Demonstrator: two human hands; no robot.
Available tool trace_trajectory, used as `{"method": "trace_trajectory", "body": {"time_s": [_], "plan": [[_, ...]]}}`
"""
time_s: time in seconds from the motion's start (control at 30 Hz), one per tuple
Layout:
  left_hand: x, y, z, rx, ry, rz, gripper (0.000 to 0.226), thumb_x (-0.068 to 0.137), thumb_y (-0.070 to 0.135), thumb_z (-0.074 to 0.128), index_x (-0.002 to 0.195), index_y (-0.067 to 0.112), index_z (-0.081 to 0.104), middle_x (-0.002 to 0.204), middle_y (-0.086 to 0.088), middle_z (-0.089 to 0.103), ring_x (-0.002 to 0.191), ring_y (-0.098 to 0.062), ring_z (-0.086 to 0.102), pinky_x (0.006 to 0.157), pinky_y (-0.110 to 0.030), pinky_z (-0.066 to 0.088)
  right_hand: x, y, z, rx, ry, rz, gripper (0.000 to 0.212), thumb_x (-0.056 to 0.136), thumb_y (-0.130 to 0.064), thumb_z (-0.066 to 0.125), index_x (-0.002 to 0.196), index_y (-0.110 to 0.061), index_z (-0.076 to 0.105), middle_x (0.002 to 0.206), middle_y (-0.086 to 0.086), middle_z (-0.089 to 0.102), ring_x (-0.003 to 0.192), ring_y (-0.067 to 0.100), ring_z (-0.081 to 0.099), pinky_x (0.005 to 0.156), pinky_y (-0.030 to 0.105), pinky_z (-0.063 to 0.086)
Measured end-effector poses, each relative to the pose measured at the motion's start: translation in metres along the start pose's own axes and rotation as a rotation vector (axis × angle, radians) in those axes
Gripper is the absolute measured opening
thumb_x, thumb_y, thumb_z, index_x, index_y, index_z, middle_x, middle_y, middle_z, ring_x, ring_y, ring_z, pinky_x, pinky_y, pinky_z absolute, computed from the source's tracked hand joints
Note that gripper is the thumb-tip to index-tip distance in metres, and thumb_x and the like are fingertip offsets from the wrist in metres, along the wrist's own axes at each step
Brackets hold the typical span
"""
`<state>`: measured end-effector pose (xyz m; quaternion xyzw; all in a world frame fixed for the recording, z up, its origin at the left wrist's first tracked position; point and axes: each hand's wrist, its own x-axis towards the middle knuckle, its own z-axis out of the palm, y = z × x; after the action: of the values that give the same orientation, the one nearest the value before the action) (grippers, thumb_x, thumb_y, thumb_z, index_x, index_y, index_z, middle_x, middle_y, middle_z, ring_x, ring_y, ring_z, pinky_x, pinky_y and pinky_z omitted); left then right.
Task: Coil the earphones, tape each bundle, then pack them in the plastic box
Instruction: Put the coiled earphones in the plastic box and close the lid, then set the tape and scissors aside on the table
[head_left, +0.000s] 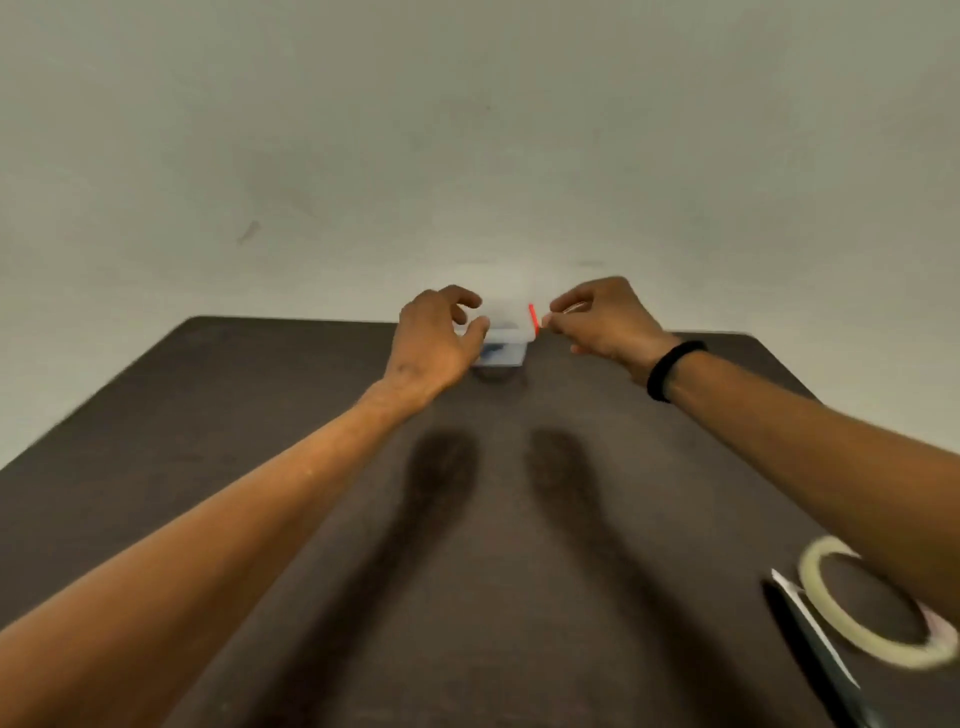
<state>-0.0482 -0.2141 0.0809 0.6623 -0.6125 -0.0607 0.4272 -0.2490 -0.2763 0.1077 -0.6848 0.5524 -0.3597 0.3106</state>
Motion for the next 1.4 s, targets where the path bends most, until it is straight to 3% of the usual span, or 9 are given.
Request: {"method": "trace_trajectory", "body": {"time_s": [0.07,0.27,0.37,0.5,0.67,0.83,1.1,1.2,1.4], "plan": [[-0.029,0.026,-0.005,-0.052,-0.134,0.066,0.025,0.094,0.032,0.072,0.115,0.019,0.076,0.094,0.001,0.074,0.078,-0.005,0.066,0.084,-0.026,0.057,-0.044,-0.005,-0.031,-0.115,-0.040,-0.084,0.024,0.090,-0.028,0.082,0.107,-0.012,0.078,0.094,0.004,0.077,0.080,0.014,0.072,0.080,0.038,0.066],[-0.135,0.089,0.003,-0.110,-0.498,0.233,0.013,0.093,0.033,0.074,0.104,0.028,0.080,0.087,0.012,0.076,0.075,0.006,0.066,0.070,-0.002,0.044,-0.189,0.009,-0.120,-0.464,-0.018,-0.131,0.020,0.088,-0.044,0.080,0.087,-0.024,0.080,0.077,-0.009,0.075,0.069,0.004,0.069,0.065,0.026,0.054],[-0.190,0.113,0.016,-0.076,-0.564,0.278,0.015,0.092,0.030,0.076,0.105,0.024,0.081,0.081,0.009,0.074,0.067,-0.002,0.064,0.066,-0.003,0.043,-0.272,0.033,-0.145,-0.581,0.027,0.022,0.037,0.077,-0.064,0.079,0.077,-0.028,0.073,0.072,-0.013,0.070,0.069,0.003,0.066,0.062,0.027,0.052],[-0.243,0.135,0.029,-0.048,-0.613,0.241,0.020,0.094,0.032,0.074,0.111,0.024,0.079,0.081,0.014,0.070,0.068,0.001,0.065,0.065,-0.001,0.043,-0.351,0.071,-0.137,-0.771,-0.105,0.241,0.066,0.063,-0.086,0.075,0.100,-0.033,0.064,0.100,-0.013,0.064,0.093,0.013,0.063,0.077,0.037,0.058],[-0.279,0.148,0.037,-0.042,-0.580,0.222,0.030,0.095,0.039,0.072,0.124,0.029,0.073,0.087,0.020,0.066,0.073,0.010,0.062,0.063,-0.001,0.043,-0.372,0.090,-0.118,-0.751,0.030,0.178,0.062,0.078,-0.069,0.079,0.126,-0.035,0.061,0.123,-0.007,0.064,0.112,0.017,0.059,0.081,0.037,0.054],[-0.292,0.153,0.041,-0.050,-0.519,0.191,0.038,0.095,0.037,0.073,0.131,0.027,0.069,0.093,0.016,0.067,0.074,0.003,0.065,0.069,-0.007,0.049,-0.380,0.087,-0.117,-0.653,0.065,0.177,0.046,0.080,-0.050,0.083,0.119,-0.031,0.068,0.113,-0.008,0.069,0.102,0.016,0.065,0.078,0.035,0.059],[-0.286,0.145,0.049,-0.063,-0.400,0.140,0.044,0.092,0.036,0.076,0.134,0.026,0.066,0.100,0.011,0.065,0.073,-0.003,0.065,0.077,-0.014,0.055,-0.383,0.088,-0.119,-0.592,0.116,0.174,0.036,0.084,-0.039,0.082,0.118,-0.027,0.074,0.095,-0.011,0.065,0.081,0.011,0.058,0.058,0.021,0.039],[-0.267,0.146,0.057,-0.032,-0.356,0.100,0.052,0.092,0.045,0.073,0.140,0.029,0.061,0.115,0.000,0.064,0.094,-0.013,0.065,0.096,-0.038,0.056,-0.380,0.086,-0.121,-0.591,0.090,0.142,0.033,0.088,-0.035,0.078,0.119,-0.025,0.076,0.108,-0.006,0.072,0.087,0.013,0.063,0.069,0.029,0.053],[-0.246,0.166,0.081,0.081,-0.469,0.154,0.071,0.076,0.067,0.077,0.138,0.039,0.059,0.126,-0.002,0.067,0.125,-0.025,0.058,0.100,-0.049,0.055,-0.386,0.089,-0.138,-0.710,0.080,0.106,0.029,0.096,-0.047,0.071,0.120,-0.030,0.074,0.122,-0.003,0.061,0.113,0.017,0.056,0.094,0.038,0.056]]}}
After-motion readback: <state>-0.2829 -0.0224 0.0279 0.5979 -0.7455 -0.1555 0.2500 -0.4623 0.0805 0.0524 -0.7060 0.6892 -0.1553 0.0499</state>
